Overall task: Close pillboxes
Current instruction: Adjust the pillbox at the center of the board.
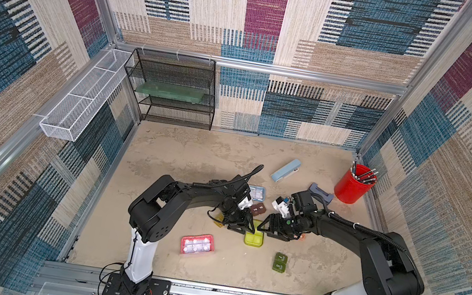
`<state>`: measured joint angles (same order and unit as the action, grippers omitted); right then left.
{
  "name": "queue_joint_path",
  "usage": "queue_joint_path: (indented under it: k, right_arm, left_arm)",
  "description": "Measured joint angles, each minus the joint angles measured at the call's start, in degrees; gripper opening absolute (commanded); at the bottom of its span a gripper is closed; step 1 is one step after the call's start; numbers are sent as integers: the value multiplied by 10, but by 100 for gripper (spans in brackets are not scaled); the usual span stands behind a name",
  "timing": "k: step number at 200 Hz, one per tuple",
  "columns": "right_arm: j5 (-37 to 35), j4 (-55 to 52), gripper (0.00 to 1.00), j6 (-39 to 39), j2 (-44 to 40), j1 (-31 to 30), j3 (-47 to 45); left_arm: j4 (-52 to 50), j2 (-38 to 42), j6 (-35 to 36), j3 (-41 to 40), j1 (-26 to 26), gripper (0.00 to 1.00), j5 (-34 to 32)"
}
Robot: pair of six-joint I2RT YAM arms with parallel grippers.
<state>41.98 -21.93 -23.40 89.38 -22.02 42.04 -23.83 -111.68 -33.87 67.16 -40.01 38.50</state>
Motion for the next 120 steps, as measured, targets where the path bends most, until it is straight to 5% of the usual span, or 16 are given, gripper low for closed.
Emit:
queue_joint_path:
  k: [120]
  right_arm:
    - [1,0,65,3,3,2,-8]
  left_arm:
    - [19,-7,-5,-9,-1,44,17]
